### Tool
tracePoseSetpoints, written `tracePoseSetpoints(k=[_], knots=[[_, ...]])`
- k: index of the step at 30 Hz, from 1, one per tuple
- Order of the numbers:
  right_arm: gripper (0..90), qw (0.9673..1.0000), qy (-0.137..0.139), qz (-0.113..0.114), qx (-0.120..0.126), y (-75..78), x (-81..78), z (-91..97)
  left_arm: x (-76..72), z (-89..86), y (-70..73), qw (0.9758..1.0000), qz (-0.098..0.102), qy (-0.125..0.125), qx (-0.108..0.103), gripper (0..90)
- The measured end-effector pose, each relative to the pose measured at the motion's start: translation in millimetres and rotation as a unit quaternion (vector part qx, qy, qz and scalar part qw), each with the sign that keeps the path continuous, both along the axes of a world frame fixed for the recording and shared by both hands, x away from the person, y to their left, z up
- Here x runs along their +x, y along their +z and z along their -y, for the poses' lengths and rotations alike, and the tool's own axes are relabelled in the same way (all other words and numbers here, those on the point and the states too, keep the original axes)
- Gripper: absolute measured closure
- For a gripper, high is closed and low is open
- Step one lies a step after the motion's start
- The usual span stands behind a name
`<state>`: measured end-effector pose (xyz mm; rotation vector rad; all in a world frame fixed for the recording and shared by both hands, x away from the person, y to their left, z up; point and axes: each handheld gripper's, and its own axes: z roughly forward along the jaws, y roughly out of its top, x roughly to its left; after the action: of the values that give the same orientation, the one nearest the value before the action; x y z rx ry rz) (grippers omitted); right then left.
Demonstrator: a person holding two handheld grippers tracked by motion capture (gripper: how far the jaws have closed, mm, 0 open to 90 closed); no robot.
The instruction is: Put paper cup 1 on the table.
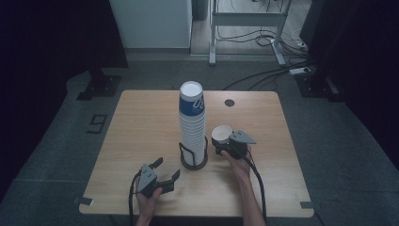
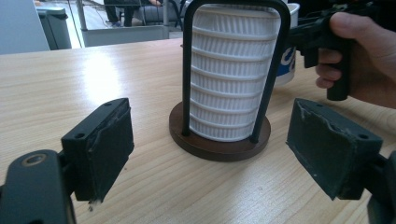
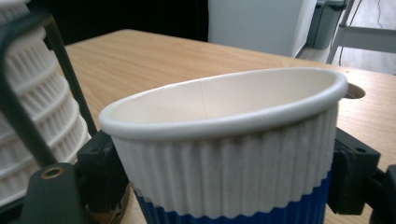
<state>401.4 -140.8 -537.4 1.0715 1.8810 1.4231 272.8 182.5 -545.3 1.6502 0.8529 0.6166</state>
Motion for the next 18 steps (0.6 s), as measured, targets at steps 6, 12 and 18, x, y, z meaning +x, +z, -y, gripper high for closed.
tracePoseSetpoints(k=[6,12,18], knots=[[16.8,0.9999,0.003,-0.014,-0.002,-5.0,5.6,-4.3,-0.9,0.9,0.0,1.0,0.004,-0.001,0.005,14.5],[16.6,0.9996,0.002,-0.026,-0.007,-5.1,3.7,1.1,-0.6,0.6,0.1,1.0,0.002,0.002,0.004,14.6],[16.5,0.9991,-0.002,-0.041,-0.012,-4.1,1.7,6.1,-0.2,0.5,0.1,1.0,0.0,0.002,0.002,14.7]])
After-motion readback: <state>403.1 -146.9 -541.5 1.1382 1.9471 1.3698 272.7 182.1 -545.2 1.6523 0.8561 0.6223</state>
